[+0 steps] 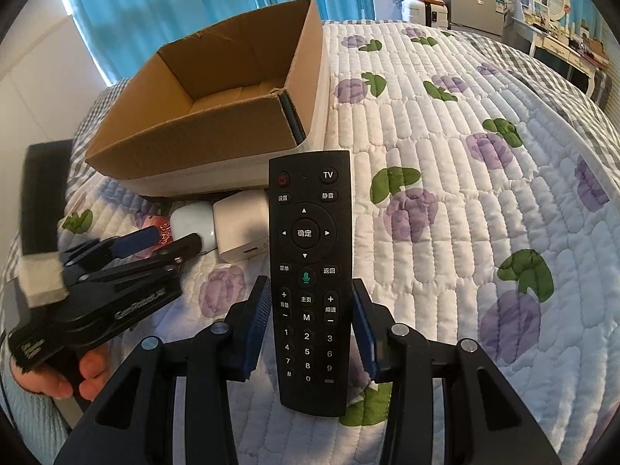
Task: Organize rigid objects
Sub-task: 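Hold the remote in the right tool while the left tool grasps the white earbuds case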
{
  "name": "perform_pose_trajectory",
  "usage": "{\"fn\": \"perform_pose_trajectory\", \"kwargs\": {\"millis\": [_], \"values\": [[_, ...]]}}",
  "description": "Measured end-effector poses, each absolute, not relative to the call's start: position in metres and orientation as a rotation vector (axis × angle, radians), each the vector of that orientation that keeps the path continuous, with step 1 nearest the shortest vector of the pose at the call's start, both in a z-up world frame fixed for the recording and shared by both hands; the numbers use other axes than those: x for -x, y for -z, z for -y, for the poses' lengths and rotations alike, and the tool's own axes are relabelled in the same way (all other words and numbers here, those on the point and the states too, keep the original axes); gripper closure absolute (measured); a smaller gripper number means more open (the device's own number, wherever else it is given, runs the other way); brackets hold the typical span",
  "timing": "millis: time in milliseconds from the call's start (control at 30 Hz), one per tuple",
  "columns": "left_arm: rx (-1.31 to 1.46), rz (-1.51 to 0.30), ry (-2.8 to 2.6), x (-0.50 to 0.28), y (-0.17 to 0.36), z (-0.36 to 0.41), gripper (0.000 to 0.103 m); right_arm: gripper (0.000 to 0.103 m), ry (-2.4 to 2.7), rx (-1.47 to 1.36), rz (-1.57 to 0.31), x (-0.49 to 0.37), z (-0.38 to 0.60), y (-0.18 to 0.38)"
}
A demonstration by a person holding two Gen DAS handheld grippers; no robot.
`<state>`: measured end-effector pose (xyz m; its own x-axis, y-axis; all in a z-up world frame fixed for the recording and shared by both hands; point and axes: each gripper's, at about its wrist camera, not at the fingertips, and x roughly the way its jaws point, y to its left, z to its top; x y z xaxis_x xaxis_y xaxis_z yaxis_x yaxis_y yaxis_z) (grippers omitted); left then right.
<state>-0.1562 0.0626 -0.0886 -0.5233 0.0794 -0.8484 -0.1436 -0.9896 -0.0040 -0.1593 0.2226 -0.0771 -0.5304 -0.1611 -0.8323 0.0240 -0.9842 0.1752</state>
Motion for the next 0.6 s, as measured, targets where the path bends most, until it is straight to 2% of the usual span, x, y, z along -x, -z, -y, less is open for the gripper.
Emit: {"fn": "perform_pose_trajectory", "kwargs": {"millis": [133,200,433,600], "values": [[1.438,-0.302,-2.673,0.160,0.099,-0.084,0.050,0.063,2.650,-1.465,0.212,0.160,-0.222,0.078],[1.428,-0.347,-2.672,0.156,0.099,-0.089,0.050,0.063,2.650,-1.463,0.220,0.160,-0.223,0.078],[1.401,-0.276,-2.628,0.124,0.081,-0.081,0.051,0.063,2.654,-1.440,0.229,0.154,-0.225,0.072],[1.344,-0.187,-2.648,0.098,0.047,-0.071,0.051,0.065,2.684,-1.384,0.190,0.144,-0.223,0.050]]}}
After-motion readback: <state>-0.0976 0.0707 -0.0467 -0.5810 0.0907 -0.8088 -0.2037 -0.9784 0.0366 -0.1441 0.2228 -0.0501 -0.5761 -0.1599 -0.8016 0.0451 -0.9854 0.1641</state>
